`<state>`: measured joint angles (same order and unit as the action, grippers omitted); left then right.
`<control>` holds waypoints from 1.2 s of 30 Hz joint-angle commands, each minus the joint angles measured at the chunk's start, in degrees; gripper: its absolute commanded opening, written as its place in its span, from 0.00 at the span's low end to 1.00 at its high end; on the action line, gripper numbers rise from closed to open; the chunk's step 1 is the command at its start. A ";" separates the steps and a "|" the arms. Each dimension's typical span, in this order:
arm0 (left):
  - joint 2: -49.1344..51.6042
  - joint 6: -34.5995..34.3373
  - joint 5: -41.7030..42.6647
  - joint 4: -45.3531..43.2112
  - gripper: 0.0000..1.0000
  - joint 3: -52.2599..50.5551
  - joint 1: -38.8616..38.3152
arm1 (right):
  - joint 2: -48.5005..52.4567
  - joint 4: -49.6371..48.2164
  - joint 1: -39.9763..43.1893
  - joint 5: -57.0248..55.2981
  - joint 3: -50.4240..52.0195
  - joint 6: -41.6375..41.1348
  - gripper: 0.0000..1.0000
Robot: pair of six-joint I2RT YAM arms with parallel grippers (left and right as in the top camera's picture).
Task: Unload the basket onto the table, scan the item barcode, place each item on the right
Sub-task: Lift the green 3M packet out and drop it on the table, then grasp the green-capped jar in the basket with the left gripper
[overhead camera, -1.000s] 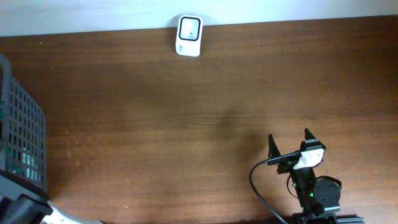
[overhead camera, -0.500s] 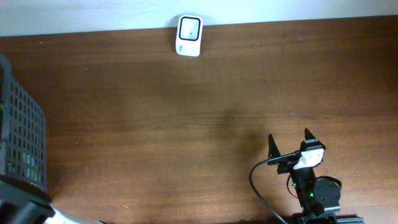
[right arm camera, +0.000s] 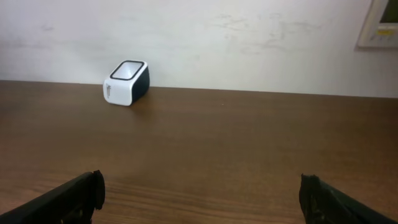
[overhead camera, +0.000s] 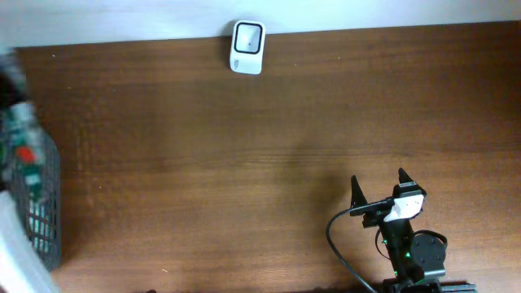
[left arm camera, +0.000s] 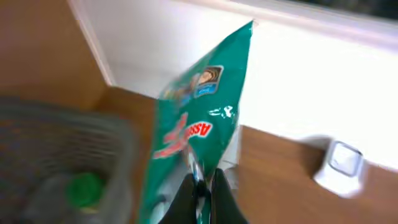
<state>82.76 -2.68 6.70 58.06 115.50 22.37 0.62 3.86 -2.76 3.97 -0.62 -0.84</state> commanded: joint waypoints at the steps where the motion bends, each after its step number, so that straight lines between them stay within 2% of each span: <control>1: 1.95 -1.27 3.26 2.82 0.00 -0.68 -13.81 | -0.42 0.33 0.26 -0.13 0.31 -0.02 0.98; 6: 11.39 -4.44 17.79 2.36 0.00 -10.71 -26.03 | -0.42 0.33 0.24 -0.13 0.31 -0.02 0.98; 9: 17.73 -8.48 24.83 -4.02 0.00 -17.79 -29.49 | -0.42 0.33 0.26 -0.15 0.31 -0.02 0.98; 11: 21.18 -9.92 25.09 -8.00 0.00 -21.24 -31.15 | -0.42 0.33 0.24 -0.13 0.31 -0.02 0.98; 13: 23.28 -6.47 21.42 -9.05 0.00 -21.70 -31.26 | -0.42 0.33 0.26 -0.13 0.31 -0.02 0.98; 14: 24.37 3.08 17.44 -9.09 0.05 -21.73 -31.32 | -0.42 0.33 0.26 -0.13 0.31 -0.02 0.98; 15: 25.33 10.38 14.19 -8.00 0.16 -21.73 -31.50 | -0.42 0.33 0.26 -0.15 0.31 -0.02 0.98; 16: 26.51 14.01 9.99 -6.54 0.28 -21.73 -31.69 | -0.42 0.33 0.24 -0.15 0.31 -0.02 0.98; 17: 27.76 14.58 4.37 -5.38 0.38 -21.73 -31.69 | -0.42 0.33 0.26 -0.15 0.31 -0.02 0.98; 19: 28.68 14.60 -2.71 -4.90 0.40 -21.73 -31.32 | -0.42 0.33 0.24 -0.13 0.31 0.00 0.98; 21: 28.70 15.61 -5.70 -5.70 0.58 -21.70 -30.27 | -0.42 0.33 0.24 -0.13 0.31 -0.02 0.98; 22: 29.14 17.84 -5.68 -5.55 0.59 -21.70 -29.00 | -0.42 0.33 0.26 -0.13 0.31 0.00 0.98; 25: 28.35 17.31 -2.38 -4.17 0.56 -17.20 -24.59 | -0.42 0.33 0.26 -0.13 0.31 0.00 0.99; 28: 25.20 9.46 -2.03 1.92 0.58 -2.64 -18.67 | -0.42 0.33 0.26 -0.15 0.31 0.00 0.98; 31: 22.38 4.81 -2.03 7.87 0.61 8.17 -7.76 | -0.42 0.33 0.26 -0.13 0.31 0.00 0.98; 32: 20.92 4.79 -2.01 8.76 0.68 8.94 -2.08 | -0.42 0.33 0.24 -0.13 0.31 0.00 0.98; 33: 20.61 4.79 -2.10 9.46 0.81 8.94 0.85 | -0.42 0.33 0.26 -0.13 0.31 -0.02 0.98; 36: 20.94 0.20 -5.18 12.11 0.87 8.07 11.43 | -0.42 0.33 0.26 -0.13 0.31 -0.02 0.98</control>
<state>103.48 2.22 3.77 68.95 123.94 27.62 0.62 3.86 -2.76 3.95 -0.62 -0.89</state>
